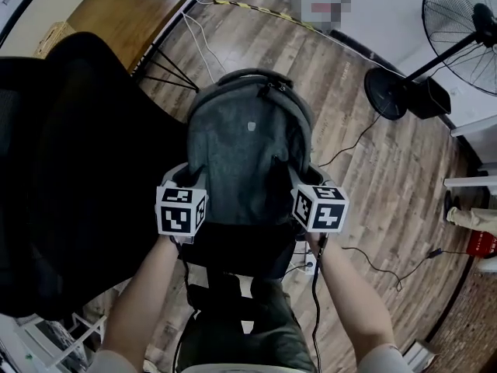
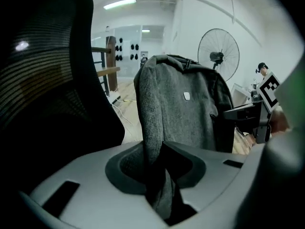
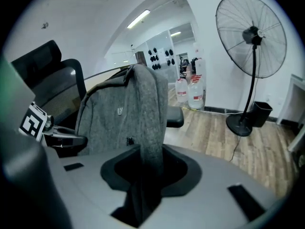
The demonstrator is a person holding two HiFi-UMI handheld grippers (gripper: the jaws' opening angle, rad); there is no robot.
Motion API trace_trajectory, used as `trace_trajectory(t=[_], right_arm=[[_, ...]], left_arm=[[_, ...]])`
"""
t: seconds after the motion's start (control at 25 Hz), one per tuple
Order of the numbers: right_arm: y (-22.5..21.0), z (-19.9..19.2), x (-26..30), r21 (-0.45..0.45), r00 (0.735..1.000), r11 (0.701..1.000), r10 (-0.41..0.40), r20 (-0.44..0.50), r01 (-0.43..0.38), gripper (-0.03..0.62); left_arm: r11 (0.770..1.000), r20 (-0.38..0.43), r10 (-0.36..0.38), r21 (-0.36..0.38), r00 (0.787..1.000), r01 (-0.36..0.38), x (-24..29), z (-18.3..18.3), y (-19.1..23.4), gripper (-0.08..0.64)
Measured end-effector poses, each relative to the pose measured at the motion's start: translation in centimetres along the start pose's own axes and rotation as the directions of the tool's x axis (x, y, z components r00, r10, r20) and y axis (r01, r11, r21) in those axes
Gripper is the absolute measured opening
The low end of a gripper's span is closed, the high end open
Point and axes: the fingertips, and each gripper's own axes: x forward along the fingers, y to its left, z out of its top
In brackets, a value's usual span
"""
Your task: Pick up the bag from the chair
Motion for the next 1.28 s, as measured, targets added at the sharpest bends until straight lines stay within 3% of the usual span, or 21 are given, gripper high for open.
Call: trace_trajectory(t=[0.2, 0.52, 0.76, 0.92, 1.28], right_arm=[[1.6, 2.3, -4.1, -0.004, 0.998, 1.0, 0.005, 0.058, -0.005, 0.101], [5.0, 11.9, -14.0, -0.091, 0.982, 0.996, 0.014, 0.19, 0.004, 0.101], [8.3, 19.1, -23.1, -0.164, 0.95, 0.986, 0.033, 0.309, 0.019, 0.1], [10.9, 22.9, -29.1, -0.22, 0.91, 0.974, 0.047, 0.412, 0.05, 0.1], [15.9, 26.1, -40.7, -0.314, 0.836, 0.944, 0.095, 0.54, 0.096, 0.1]], left_arm=[[1.0, 0.087, -0.006, 0.011, 0.996, 0.005, -4.4, 2.6, -0.9, 0.084], [0.999, 0.239, -0.034, 0.049, 0.97, 0.023, -14.6, 11.2, -2.4, 0.081], [0.995, 0.367, -0.045, 0.095, 0.929, 0.01, -24.2, 17.8, -3.8, 0.078], [0.991, 0.467, -0.056, 0.135, 0.882, -0.008, -30.6, 20.9, -4.5, 0.078], [0.984, 0.597, -0.085, 0.177, 0.797, -0.028, -42.1, 23.2, -6.5, 0.078]])
